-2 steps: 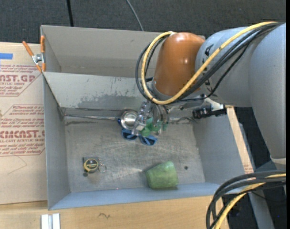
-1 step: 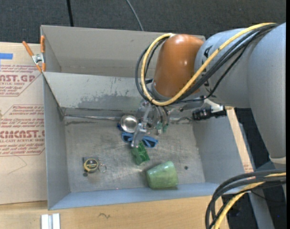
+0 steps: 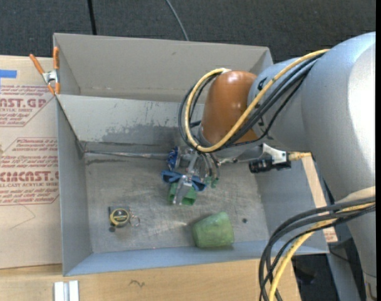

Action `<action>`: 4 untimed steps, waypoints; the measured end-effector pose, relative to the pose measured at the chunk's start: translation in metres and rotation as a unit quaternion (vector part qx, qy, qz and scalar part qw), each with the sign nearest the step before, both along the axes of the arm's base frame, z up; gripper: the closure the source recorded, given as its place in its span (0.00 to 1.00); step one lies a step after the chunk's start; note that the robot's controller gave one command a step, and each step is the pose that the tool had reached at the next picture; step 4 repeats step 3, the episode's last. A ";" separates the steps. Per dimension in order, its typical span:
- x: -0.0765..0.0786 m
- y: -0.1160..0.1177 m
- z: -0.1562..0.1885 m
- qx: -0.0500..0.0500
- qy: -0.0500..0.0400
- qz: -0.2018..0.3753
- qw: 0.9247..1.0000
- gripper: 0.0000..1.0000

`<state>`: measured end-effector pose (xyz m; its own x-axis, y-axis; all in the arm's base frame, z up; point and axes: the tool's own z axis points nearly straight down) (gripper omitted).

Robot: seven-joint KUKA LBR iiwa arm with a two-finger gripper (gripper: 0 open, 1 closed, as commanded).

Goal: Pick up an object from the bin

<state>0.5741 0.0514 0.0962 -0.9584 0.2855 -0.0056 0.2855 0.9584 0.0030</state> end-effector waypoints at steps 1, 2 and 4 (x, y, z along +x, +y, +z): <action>0.001 0.000 0.000 0.000 -0.002 -0.001 1.000 1.00; -0.006 -0.025 0.005 0.000 0.003 -0.109 0.994 1.00; -0.009 -0.028 0.128 0.001 -0.001 -0.123 0.992 1.00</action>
Offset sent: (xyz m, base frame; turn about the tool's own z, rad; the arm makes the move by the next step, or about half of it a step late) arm 0.0000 0.0000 0.0000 0.0000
